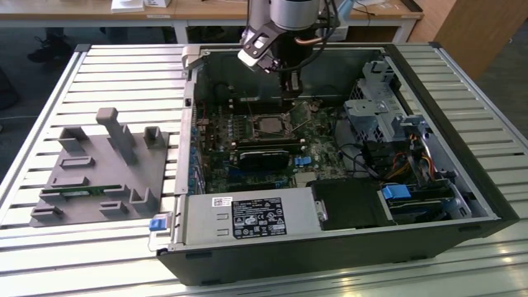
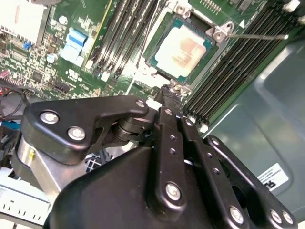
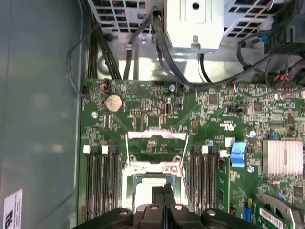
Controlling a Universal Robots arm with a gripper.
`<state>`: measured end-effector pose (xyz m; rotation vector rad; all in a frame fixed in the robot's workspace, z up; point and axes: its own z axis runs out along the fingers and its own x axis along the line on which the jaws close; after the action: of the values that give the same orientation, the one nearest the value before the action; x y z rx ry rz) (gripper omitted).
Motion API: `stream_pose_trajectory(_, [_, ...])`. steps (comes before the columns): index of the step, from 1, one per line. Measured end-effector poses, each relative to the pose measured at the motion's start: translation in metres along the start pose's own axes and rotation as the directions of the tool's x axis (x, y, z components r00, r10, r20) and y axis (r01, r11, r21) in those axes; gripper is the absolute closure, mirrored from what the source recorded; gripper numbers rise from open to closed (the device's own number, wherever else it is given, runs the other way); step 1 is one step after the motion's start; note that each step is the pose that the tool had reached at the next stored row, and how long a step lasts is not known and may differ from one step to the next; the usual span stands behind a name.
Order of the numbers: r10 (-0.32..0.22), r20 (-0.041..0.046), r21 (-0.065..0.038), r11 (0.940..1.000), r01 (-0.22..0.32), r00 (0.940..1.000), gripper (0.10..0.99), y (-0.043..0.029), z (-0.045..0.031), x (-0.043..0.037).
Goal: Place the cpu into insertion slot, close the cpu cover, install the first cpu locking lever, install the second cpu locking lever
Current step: 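Close the cpu cover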
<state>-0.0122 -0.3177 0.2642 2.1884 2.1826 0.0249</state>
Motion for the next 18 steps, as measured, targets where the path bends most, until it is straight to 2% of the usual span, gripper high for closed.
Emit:
stream_pose_trajectory(12, [0.0, -0.0043, 0.009, 1.0, 0.0, 1.0, 0.98, 0.0245, 0.0016, 0.0007])
stream_pose_trajectory(15, [0.0, -0.0066, 0.015, 0.9999, 0.0, 1.0, 0.98, 0.0279, 0.0024, 0.0009])
stream_pose_trajectory(18, [0.001, -0.0071, 0.015, 0.9999, -0.001, 1.0, 0.98, 0.0302, 0.0039, 0.001])
